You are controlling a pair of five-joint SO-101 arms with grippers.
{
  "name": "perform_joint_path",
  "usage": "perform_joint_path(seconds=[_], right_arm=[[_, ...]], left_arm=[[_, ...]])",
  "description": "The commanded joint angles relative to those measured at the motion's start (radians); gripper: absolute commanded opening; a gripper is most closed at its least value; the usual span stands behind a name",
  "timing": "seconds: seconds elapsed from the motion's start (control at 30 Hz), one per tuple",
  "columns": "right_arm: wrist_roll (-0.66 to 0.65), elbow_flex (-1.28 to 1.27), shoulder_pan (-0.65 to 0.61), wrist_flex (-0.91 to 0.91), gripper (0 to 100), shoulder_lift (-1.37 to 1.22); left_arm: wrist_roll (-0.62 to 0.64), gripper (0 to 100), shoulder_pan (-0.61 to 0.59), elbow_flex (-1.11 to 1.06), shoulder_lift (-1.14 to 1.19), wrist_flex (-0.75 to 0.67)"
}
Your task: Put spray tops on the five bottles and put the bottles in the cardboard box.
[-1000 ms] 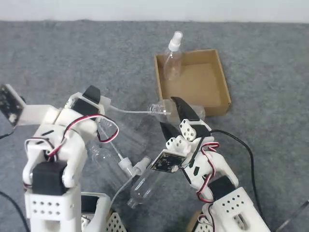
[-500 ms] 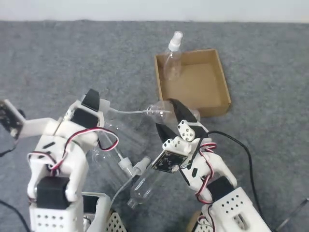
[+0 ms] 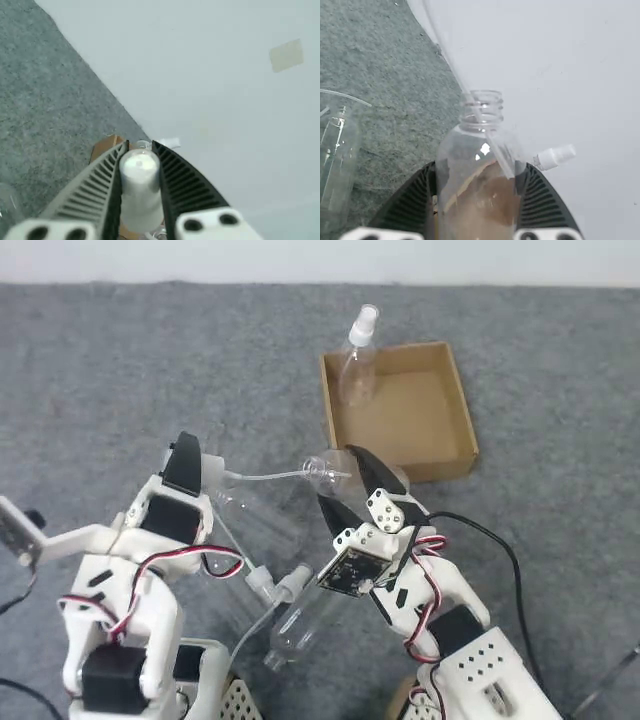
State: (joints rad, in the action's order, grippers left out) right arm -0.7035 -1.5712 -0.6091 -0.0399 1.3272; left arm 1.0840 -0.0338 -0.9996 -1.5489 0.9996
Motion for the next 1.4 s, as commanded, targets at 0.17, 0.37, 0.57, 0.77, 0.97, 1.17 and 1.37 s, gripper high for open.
perform_joint_path(seconds=[0.17, 0.37, 0.57, 0.77, 0.97, 1.17, 1.37], right_arm=[[0.017, 0.032, -0.041, -0.005, 0.8, 0.019], [0.017, 0.028, -0.056, -0.005, 0.7, 0.019], [0.017, 0.028, -0.056, -0.005, 0.7, 0.019], [0.017, 0.028, -0.056, -0.005, 0.7, 0.019], [0.015, 0.029, -0.056, -0.005, 0.7, 0.019], [0.015, 0.026, -0.056, -0.005, 0.7, 0.019], [0.015, 0.025, -0.056, -0.005, 0.7, 0.019]], left_arm=[[-0.006, 1, 0.008, -0.012, -0.02, -0.029], [-0.011, 1, 0.1, -0.03, -0.021, -0.031], [-0.009, 1, 0.107, -0.111, -0.021, -0.133], [-0.009, 1, 0.107, -0.122, -0.021, -0.147], [-0.008, 1, 0.109, -0.122, -0.021, -0.147], [-0.009, 1, 0.172, -0.139, -0.021, -0.149], [-0.009, 1, 0.222, -0.148, -0.021, -0.149]])
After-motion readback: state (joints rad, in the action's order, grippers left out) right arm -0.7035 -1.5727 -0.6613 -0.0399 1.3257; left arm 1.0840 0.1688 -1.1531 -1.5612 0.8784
